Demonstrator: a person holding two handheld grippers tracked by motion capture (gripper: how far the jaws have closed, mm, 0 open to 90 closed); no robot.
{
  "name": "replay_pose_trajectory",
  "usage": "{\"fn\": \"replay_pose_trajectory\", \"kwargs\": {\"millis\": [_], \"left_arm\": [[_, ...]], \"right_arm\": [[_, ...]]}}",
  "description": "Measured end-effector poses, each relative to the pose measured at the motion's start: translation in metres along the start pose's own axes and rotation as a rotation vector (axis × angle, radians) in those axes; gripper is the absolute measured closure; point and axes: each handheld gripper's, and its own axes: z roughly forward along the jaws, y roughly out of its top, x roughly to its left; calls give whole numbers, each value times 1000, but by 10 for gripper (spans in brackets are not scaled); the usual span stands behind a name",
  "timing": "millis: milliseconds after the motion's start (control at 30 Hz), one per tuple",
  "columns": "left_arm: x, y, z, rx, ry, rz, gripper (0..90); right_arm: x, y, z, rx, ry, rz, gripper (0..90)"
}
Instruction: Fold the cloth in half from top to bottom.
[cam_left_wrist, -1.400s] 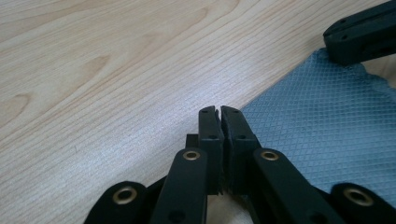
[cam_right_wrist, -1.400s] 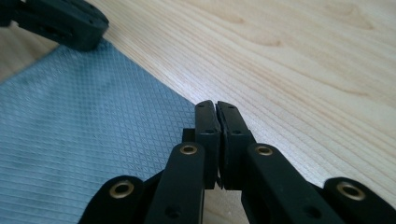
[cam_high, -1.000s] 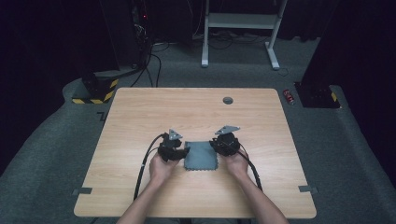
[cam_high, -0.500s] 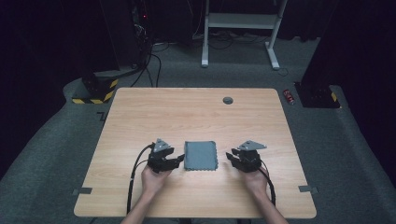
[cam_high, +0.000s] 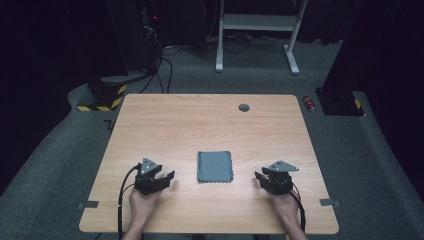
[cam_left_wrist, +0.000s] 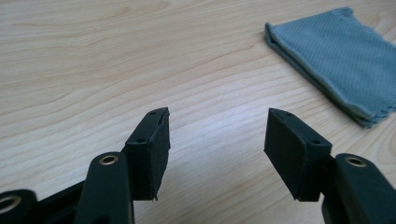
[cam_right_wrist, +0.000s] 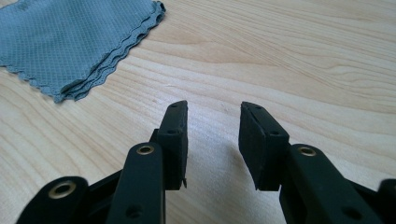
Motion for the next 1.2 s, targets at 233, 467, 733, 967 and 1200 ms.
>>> {"fn": "replay_pose_trajectory", "kwargs": {"millis": [233,467,733,967,1200], "left_arm": [[5,-8,-8,1,23,4,403],[6,-13,-11,22,43,25,392],[5,-20,-8,33,44,19,386],[3,-21,-8,48,59,35,364],[-1,-21,-7,59,82,49,332]], "right_arm": [[-3,-5,-6,2,-6,20,625],[-4,-12,-11,15,-26,25,611],[-4,-19,-14,19,-25,25,599],[-1,-21,-15,29,-34,7,571],[2,-21,-15,35,-24,-11,473]]}}
